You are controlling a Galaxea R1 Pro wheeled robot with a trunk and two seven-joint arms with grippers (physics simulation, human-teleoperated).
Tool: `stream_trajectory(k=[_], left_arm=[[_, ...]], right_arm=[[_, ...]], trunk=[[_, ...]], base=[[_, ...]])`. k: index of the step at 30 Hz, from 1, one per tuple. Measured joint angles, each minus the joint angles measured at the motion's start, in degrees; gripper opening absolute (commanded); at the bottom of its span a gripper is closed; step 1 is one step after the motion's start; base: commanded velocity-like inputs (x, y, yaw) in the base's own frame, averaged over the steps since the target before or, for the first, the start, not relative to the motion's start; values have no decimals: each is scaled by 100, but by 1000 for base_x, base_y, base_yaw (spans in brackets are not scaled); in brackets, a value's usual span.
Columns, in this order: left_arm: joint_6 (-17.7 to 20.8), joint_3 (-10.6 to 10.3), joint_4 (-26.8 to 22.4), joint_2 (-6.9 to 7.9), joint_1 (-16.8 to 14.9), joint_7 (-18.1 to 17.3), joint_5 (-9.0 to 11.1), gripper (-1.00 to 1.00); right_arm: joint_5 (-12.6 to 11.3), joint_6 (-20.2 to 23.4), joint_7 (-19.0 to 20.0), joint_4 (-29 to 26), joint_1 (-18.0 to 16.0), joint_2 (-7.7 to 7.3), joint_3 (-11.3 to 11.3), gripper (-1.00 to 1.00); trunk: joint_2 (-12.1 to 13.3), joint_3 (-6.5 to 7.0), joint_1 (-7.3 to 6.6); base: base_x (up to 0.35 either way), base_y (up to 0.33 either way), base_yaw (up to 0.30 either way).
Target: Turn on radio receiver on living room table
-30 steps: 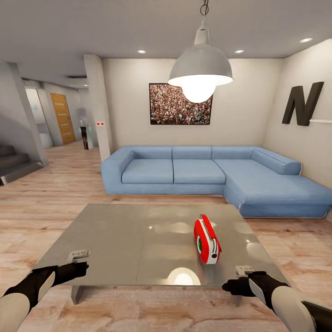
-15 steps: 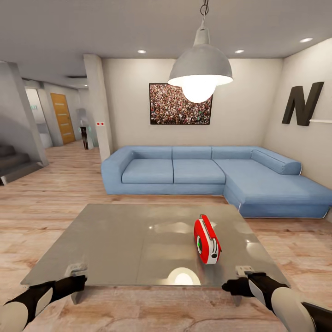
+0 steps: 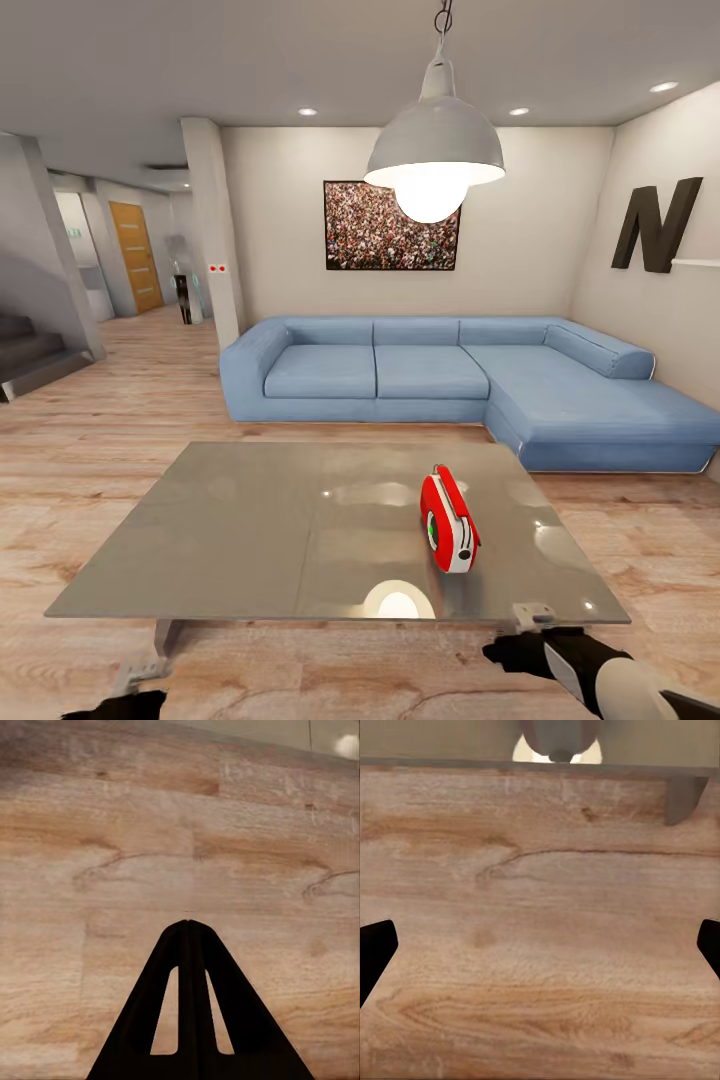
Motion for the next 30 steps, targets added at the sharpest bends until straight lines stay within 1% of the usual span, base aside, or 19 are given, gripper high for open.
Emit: stream_trajectory(k=[8,10,20,26,30], left_arm=[[-97,-3,6,2,392,0,-1,-100],[-100,-1,6,2,448,0,0,-100],[-113,1,8,18,982,0,5,-100],[-108,-2,14,26,1301,7,6,-100],[-107,2,15,27,1488,8,7,-100]], right_arm=[[-9,-269,23,7,302,1,-3,100],[-13,-302,27,7,353,1,-4,100],[-20,-370,40,8,674,-5,-12,100],[-25,-539,42,13,856,-4,-12,100],[-28,-581,54,15,921,-1,-13,100]], trunk=[[0,0,0],[0,0,0],[0,0,0],[0,0,0],[0,0,0]], base=[[0,0,0],[0,0,0],[0,0,0],[0,0,0],[0,0,0]])
